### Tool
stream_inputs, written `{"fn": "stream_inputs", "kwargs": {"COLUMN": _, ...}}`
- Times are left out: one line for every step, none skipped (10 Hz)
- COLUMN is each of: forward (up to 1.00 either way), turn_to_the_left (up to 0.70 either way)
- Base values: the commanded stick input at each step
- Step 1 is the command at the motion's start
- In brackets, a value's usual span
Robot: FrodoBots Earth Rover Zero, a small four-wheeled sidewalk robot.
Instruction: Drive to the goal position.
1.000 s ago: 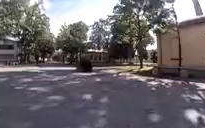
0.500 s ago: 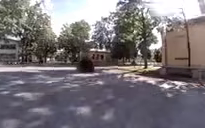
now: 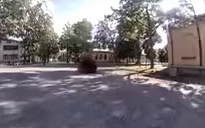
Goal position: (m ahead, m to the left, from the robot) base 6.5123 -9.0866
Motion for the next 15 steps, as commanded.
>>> {"fn": "stream_inputs", "kwargs": {"forward": 1.0, "turn_to_the_left": 0.0}}
{"fn": "stream_inputs", "kwargs": {"forward": 1.0, "turn_to_the_left": -0.02}}
{"fn": "stream_inputs", "kwargs": {"forward": 1.0, "turn_to_the_left": -0.31}}
{"fn": "stream_inputs", "kwargs": {"forward": 1.0, "turn_to_the_left": -0.4}}
{"fn": "stream_inputs", "kwargs": {"forward": 1.0, "turn_to_the_left": -0.4}}
{"fn": "stream_inputs", "kwargs": {"forward": 1.0, "turn_to_the_left": -0.16}}
{"fn": "stream_inputs", "kwargs": {"forward": 1.0, "turn_to_the_left": 0.0}}
{"fn": "stream_inputs", "kwargs": {"forward": 1.0, "turn_to_the_left": 0.0}}
{"fn": "stream_inputs", "kwargs": {"forward": 1.0, "turn_to_the_left": 0.0}}
{"fn": "stream_inputs", "kwargs": {"forward": 1.0, "turn_to_the_left": 0.0}}
{"fn": "stream_inputs", "kwargs": {"forward": 1.0, "turn_to_the_left": 0.0}}
{"fn": "stream_inputs", "kwargs": {"forward": 1.0, "turn_to_the_left": 0.0}}
{"fn": "stream_inputs", "kwargs": {"forward": 1.0, "turn_to_the_left": 0.0}}
{"fn": "stream_inputs", "kwargs": {"forward": 1.0, "turn_to_the_left": 0.0}}
{"fn": "stream_inputs", "kwargs": {"forward": 1.0, "turn_to_the_left": 0.0}}
